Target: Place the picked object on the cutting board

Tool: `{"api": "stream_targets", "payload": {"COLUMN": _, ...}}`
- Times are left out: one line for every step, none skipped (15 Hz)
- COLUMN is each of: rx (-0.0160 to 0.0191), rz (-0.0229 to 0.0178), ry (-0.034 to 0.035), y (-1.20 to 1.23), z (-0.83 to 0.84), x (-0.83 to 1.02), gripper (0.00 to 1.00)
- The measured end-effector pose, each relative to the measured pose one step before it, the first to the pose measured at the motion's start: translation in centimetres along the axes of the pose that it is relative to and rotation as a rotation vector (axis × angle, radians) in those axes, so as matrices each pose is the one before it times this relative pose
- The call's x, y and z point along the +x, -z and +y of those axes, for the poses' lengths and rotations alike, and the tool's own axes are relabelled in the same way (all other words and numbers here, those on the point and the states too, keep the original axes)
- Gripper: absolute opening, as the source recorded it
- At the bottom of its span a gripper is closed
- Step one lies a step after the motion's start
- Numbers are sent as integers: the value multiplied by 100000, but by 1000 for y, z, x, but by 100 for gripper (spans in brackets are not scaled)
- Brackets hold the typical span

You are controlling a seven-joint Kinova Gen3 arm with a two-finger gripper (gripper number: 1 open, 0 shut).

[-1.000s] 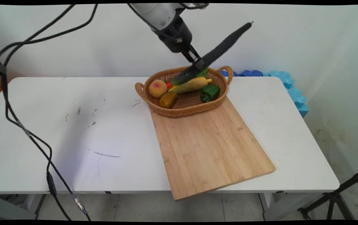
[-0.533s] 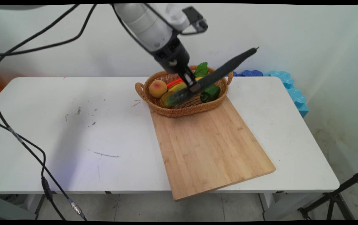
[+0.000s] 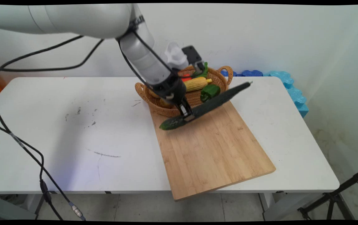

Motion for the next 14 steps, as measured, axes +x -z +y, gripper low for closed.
{"api": "stream_targets", "payload": {"rx": -236, "rz": -820, "ry": -135, "y": -697, "z": 134, "x": -337, "gripper": 0}}
{"api": "stream_targets", "payload": {"rx": -105, "rz": -435, "ry": -24, "y": -452, "z": 61, "x": -203, "gripper": 0}}
{"api": "stream_targets", "payload": {"rx": -101, "rz": -502, "ry": -4, "y": -688, "z": 51, "x": -263, "gripper": 0}}
{"api": "stream_targets", "payload": {"rx": -84, "rz": -266, "ry": 20, "y": -449, "z": 23, "x": -149, "gripper": 0}}
{"api": "stream_targets", "payload": {"rx": -61, "rz": -269, "ry": 145, "y": -643, "z": -24, "x": -201, "gripper": 0}}
{"api": "stream_targets", "payload": {"rx": -22, "rz": -159, "ry": 84, "y": -406, "z": -30, "x": -121, "gripper": 0}}
{"api": "stream_targets", "payload": {"rx": 6, "rz": -204, "ry": 126, "y": -575, "z": -64, "x": -149, "gripper": 0}}
{"api": "stream_targets", "payload": {"rx": -20, "rz": -50, "ry": 169, "y": -626, "z": -65, "x": -138, "gripper": 0}}
{"api": "stream_targets", "payload": {"rx": -43, "rz": 48, "ry": 165, "y": -590, "z": -56, "x": -90, "gripper": 0}}
{"api": "stream_targets", "payload": {"rx": -19, "rz": 163, "ry": 140, "y": -467, "z": -64, "x": -14, "gripper": 0}}
{"api": "stream_targets", "payload": {"rx": 34, "rz": 166, "ry": 156, "y": -483, "z": -103, "x": -27, "gripper": 0}}
{"api": "stream_targets", "payload": {"rx": 14, "rz": 136, "ry": 96, "y": -429, "z": -96, "x": -24, "gripper": 0}}
{"api": "stream_targets", "payload": {"rx": 23, "rz": 120, "ry": 98, "y": -321, "z": -84, "x": -34, "gripper": 0}}
{"api": "stream_targets", "payload": {"rx": 13, "rz": 65, "ry": 97, "y": -191, "z": -56, "x": -43, "gripper": 0}}
